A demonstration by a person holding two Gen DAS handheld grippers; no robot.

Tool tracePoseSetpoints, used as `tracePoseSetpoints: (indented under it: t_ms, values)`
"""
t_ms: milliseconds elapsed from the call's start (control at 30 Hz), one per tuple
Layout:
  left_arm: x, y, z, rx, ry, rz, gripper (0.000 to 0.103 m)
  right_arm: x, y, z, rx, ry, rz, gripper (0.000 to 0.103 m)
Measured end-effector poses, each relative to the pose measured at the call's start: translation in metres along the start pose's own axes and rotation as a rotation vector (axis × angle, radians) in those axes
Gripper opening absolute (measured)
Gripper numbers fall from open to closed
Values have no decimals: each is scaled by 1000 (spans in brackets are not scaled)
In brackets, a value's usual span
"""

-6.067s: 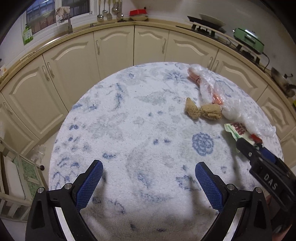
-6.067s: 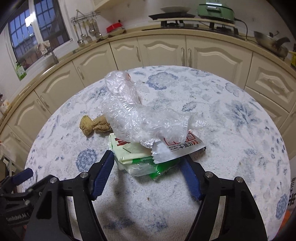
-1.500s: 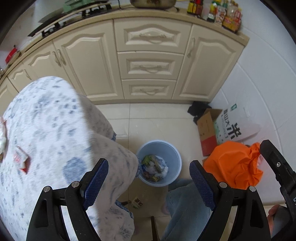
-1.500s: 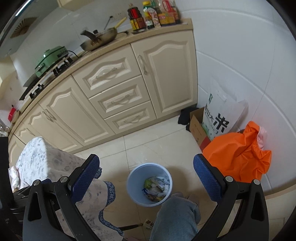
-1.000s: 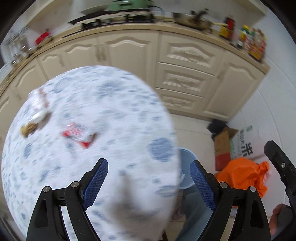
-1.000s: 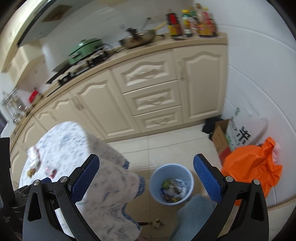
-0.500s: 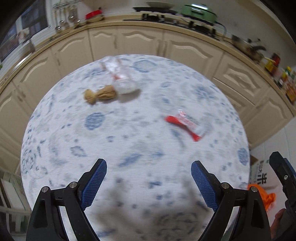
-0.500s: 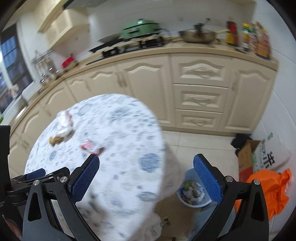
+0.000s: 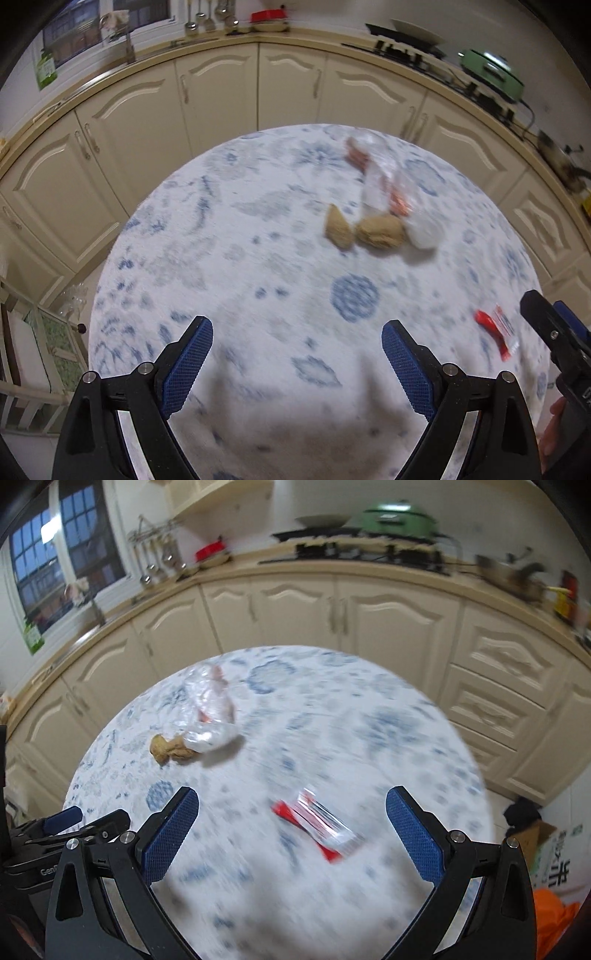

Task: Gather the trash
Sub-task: 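Grasp the clear plastic bag with the right gripper, then grasp the red-and-white wrapper with the left gripper while the right gripper holds the bag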

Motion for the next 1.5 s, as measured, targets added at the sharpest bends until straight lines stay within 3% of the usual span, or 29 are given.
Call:
tracePoseSetpoints:
  t_ms: [367,600,667,700,767,800,833,867,900,933,1167,1500]
  values:
    - [63,-21,43,-19,-7,-31,90,62,-41,84,-63,-86,-66,103]
    - [68,-30,67,-23,-19,-54,90,80,-67,122,-52,-95,-127,102]
    - [67,-33,74,-20,-35,-66,90,84,-77,134,-53,-92,-159,97]
    - [67,-35,76,-23,-38,-70,90,86,-79,137,-44,-93,-159,86]
    - [67,-37,76,-28,-37,-78,90,89,-86,150,19,-107,-162,84]
    - [68,-38,75,-28,-33,-82,90,91,-88,153,11,-99,-171,82]
    - [68,-38,73,-27,-29,-84,90,93,-88,155,-29,-78,-192,68]
    - [68,-38,72,-28,-25,-83,90,94,-90,154,-39,-67,-212,63]
    - [68,-38,71,-30,-23,-82,90,93,-95,152,-7,-69,-232,40]
    - [67,-37,71,-29,-24,-80,90,93,-97,151,3,-76,-235,32]
    - [60,-13,53,-43,-9,-27,90,76,-82,129,46,-117,-205,30]
    - [35,60,29,-68,-4,100,90,60,-4,56,42,-20,-81,31]
Point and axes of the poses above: each gripper's, at about its wrist camera, not at the fingertips, and z roughly the way its jaws point, y to its right, x to its top, the point moved 8 cm from there along z, roughly the way its jaws point, and after that the axes turned 9 degrees about -y, right-handed, at the moved point
